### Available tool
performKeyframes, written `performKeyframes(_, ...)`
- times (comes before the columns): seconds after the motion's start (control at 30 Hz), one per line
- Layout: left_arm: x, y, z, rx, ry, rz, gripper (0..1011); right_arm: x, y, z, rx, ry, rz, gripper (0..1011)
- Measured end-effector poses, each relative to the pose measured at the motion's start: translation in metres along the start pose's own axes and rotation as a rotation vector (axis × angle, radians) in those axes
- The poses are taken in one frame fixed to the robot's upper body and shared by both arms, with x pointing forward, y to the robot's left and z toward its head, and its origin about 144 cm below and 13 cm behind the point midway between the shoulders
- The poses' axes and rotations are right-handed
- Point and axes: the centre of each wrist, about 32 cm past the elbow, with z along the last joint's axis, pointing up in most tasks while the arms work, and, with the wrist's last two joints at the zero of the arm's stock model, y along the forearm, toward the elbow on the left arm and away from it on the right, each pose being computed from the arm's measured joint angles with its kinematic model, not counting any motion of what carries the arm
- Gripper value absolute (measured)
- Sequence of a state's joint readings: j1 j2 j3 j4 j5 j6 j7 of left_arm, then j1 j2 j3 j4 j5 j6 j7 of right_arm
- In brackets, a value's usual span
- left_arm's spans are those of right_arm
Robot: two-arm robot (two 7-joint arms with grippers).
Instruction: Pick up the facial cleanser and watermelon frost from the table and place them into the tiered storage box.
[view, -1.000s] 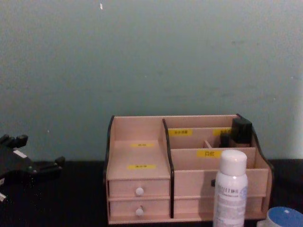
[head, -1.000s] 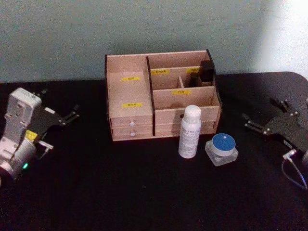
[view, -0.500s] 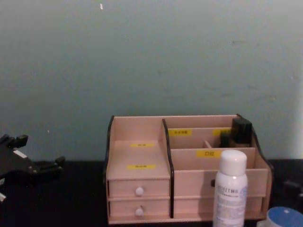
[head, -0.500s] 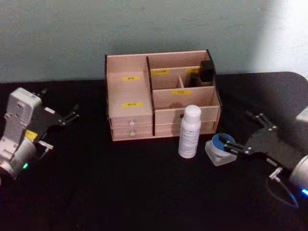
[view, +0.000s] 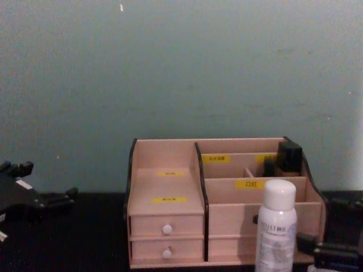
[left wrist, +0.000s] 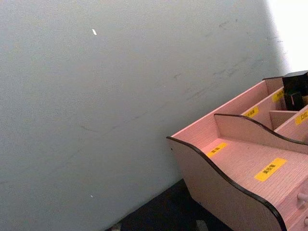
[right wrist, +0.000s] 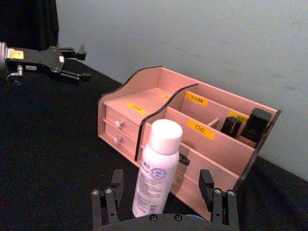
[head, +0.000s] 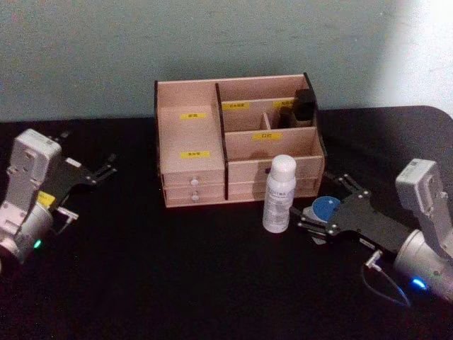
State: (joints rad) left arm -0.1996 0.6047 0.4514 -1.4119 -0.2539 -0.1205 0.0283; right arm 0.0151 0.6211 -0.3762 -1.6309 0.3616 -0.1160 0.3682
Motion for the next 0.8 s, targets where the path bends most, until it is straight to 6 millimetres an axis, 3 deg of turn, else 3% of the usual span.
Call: performKeyframes(0.8, 0.0, 0.0, 0.0, 0.0, 0.0, 0.0, 1001, 0.005, 0.03, -0.019, -0.042, 0.06, 0.026, 1000)
